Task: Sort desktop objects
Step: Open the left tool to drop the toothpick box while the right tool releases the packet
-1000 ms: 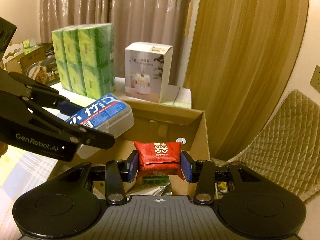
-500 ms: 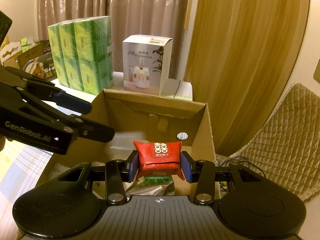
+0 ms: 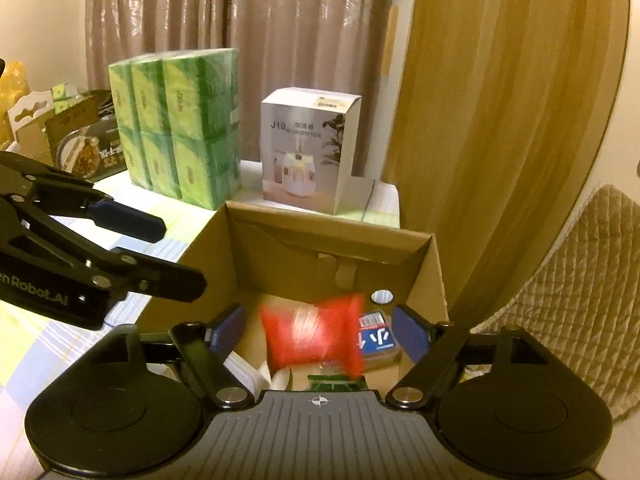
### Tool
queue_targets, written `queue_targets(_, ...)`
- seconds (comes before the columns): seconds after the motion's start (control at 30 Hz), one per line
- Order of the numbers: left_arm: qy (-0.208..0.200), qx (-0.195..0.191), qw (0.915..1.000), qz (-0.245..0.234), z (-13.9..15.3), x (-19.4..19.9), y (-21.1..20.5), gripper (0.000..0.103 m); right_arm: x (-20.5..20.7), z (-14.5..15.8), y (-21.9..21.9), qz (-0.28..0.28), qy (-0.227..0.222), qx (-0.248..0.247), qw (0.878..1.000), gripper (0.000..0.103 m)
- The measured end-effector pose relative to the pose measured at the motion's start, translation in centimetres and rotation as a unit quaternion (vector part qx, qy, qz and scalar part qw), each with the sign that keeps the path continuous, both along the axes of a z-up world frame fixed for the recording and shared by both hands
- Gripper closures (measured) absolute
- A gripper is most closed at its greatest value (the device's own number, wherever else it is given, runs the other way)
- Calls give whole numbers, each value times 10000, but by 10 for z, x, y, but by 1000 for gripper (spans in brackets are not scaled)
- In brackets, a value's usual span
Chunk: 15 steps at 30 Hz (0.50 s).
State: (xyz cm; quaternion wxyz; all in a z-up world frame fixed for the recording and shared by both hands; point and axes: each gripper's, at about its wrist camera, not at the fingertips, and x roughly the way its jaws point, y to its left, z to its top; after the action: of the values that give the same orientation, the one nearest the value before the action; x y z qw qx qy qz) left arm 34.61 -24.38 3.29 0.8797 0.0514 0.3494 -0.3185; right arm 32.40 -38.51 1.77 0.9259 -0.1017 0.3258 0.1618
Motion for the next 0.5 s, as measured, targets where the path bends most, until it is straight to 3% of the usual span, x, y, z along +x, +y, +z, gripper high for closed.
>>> queue_targets(0.2,12,3,10000,93,2,-17,15,41,-12,5,-2,-15,104,-94,9999,25)
queue_targets(0.3,-34,36,9999,107,8,-33,21,36,-25,14,-1,5,136,-155,9998,23)
queue_targets(0.5,-165,-5,9996,247,29,-72,30,20,-59,43,0,24,60,-256,9997,9)
